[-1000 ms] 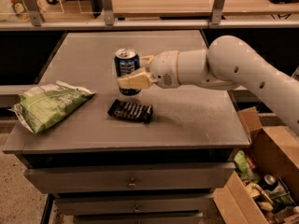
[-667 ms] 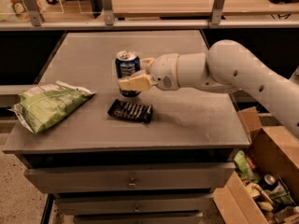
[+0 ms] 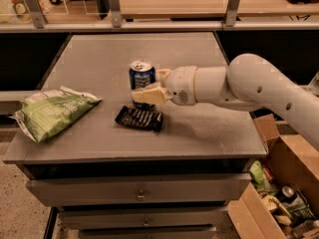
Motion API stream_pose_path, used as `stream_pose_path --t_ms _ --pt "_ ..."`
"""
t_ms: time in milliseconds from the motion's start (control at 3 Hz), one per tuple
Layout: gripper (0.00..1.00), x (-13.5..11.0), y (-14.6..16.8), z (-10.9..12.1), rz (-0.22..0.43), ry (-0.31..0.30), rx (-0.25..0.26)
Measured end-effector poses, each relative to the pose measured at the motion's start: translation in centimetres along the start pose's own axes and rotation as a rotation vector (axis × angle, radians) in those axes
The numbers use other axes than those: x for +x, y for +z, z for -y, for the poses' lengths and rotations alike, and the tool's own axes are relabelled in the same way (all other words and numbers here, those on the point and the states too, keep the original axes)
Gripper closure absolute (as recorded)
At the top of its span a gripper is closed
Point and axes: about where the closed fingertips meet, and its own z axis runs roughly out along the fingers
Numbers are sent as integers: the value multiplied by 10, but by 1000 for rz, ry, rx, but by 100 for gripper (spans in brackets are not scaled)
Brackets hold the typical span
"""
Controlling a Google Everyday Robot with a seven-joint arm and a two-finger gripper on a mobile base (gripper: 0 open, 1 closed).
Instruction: Move pepsi can near rxbar chocolate
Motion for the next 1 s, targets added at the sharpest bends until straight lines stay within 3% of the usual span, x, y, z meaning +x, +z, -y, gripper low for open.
stream_pose_path --t_ms 333,667,1000 --pt "4 4 -12 -8 5 2 12" --pt "0 9 -2 16 8 -3 51" --pt "0 9 -2 16 8 -3 51"
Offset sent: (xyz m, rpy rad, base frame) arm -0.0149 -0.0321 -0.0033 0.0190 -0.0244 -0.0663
